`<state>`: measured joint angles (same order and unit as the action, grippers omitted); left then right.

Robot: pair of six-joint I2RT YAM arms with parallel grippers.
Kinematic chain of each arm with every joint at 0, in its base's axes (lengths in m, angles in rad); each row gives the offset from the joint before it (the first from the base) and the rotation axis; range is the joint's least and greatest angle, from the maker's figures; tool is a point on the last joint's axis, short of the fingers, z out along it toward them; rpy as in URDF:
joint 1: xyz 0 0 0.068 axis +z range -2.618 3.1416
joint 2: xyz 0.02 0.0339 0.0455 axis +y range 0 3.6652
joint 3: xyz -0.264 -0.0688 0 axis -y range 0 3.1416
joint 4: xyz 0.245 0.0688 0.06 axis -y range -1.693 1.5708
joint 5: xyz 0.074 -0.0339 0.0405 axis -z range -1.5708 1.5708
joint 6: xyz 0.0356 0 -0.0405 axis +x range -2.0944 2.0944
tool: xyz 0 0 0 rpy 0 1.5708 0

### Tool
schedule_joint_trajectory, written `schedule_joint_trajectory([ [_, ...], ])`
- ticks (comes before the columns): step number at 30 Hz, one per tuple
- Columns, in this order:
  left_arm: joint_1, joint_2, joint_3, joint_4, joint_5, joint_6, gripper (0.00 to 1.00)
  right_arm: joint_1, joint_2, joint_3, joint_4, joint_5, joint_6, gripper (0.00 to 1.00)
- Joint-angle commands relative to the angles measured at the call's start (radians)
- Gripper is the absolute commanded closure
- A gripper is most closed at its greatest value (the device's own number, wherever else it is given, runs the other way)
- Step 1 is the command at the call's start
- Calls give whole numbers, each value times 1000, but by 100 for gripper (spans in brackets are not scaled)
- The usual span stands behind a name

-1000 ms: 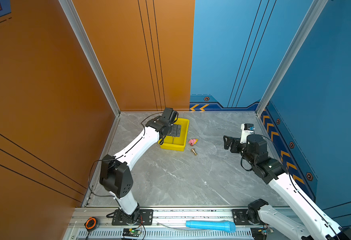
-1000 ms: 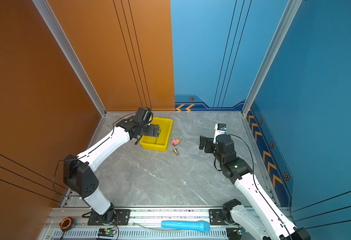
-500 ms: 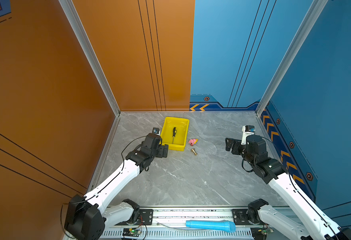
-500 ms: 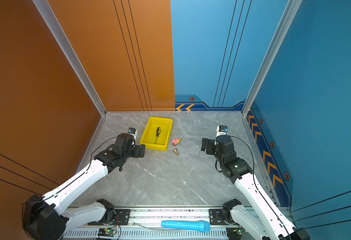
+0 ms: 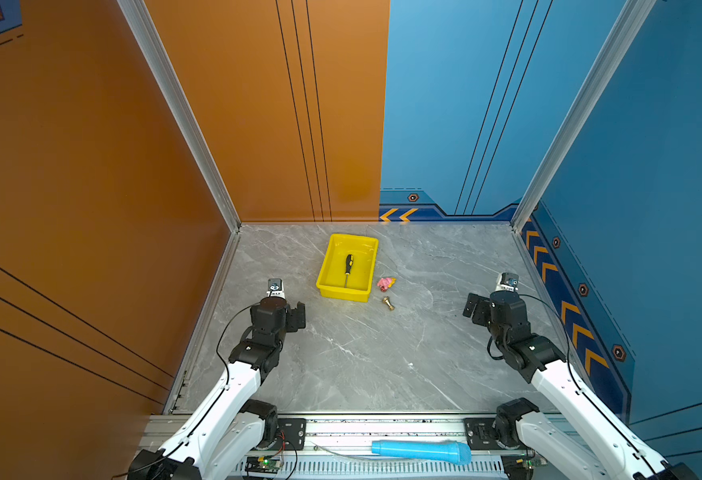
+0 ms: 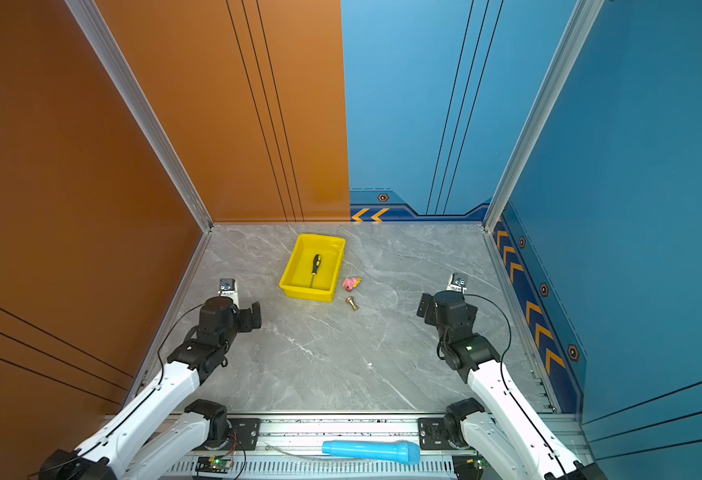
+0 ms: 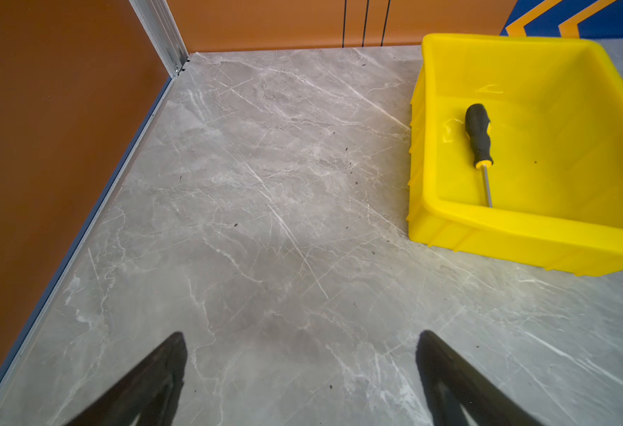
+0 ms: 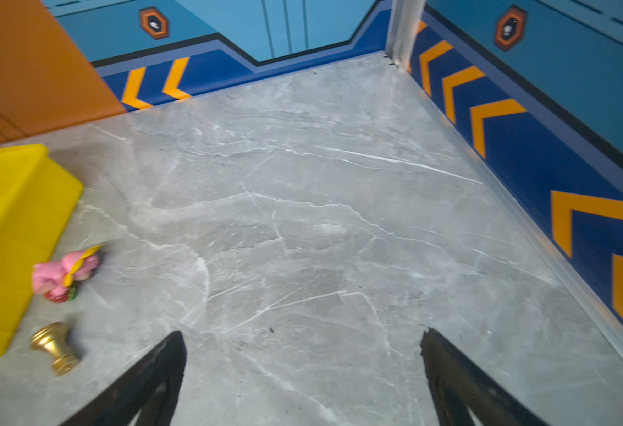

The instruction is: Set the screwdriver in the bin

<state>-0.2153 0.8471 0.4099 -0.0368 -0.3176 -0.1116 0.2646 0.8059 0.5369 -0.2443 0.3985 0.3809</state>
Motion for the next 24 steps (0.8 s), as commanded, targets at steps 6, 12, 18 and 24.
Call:
schedule_joint_trajectory([
  [6,99,107,-48,183,15,44,2,-65,5,-219,446,-59,-253,0],
  [12,139,198,-116,429,38,21,2,-89,194,-264,653,-87,-327,0],
  [18,151,319,-112,600,47,33,2,-167,370,-276,917,-156,-326,0],
  [24,166,452,-87,766,53,46,2,-217,514,-247,1084,-188,-308,0],
])
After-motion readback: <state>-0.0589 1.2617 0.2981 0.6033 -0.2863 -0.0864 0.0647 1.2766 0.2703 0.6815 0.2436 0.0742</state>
